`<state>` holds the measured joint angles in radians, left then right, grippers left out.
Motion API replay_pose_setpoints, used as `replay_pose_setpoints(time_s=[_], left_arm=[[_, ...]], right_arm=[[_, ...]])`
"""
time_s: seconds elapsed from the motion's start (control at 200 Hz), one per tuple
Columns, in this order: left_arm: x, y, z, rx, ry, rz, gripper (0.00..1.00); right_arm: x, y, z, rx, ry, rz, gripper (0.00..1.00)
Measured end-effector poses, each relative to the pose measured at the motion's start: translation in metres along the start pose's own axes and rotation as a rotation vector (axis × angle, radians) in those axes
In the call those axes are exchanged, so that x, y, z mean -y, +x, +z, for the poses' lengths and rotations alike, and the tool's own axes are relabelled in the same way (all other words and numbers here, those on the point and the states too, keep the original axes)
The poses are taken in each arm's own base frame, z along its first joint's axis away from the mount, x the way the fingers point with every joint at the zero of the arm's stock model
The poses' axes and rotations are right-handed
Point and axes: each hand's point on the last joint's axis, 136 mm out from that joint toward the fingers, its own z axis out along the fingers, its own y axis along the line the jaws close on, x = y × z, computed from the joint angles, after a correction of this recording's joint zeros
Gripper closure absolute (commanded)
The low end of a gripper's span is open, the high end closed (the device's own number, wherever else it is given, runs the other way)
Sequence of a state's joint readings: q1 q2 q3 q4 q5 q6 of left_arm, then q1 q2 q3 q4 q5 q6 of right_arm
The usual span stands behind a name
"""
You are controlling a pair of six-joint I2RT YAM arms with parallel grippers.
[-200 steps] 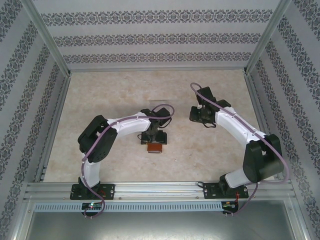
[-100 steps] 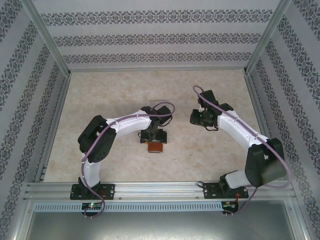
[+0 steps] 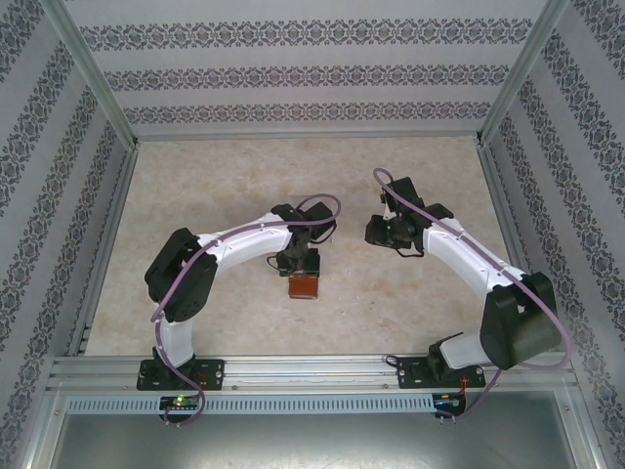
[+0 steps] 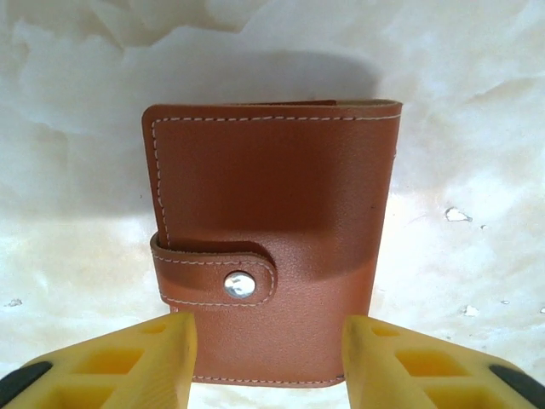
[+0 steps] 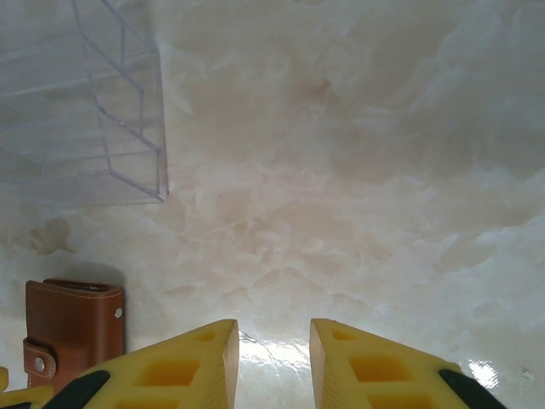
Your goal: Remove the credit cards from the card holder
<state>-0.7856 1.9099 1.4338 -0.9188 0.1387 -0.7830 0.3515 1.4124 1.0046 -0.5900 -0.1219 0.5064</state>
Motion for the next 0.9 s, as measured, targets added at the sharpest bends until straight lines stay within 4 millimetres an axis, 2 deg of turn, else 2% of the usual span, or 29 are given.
replay_pose_setpoints(time_s=[0.365,0.51,0.585,0.899], left_arm=[[-0.004,0.002,0.014,-0.029,-0.029,0.017,0.62],[-0.006,0.004,0.019,-0.040,-0.040,0.019,0.67],[-0.008,0.006,0.021,-0.045,-0.045,0.019,0.73],[-0.011,0.007,0.024,-0.038,-0.036,0.037,0.84]], right_arm=[[-0.009,0.004,-0.003,0.005,-0.018,-0.005,0.71],[-0.012,0.010,0.000,-0.007,-0.020,-0.014,0.71],[-0.015,0.015,0.001,-0.013,-0.024,-0.016,0.71],[-0.030,0.038,0.013,-0.049,-0.061,-0.023,0.71]])
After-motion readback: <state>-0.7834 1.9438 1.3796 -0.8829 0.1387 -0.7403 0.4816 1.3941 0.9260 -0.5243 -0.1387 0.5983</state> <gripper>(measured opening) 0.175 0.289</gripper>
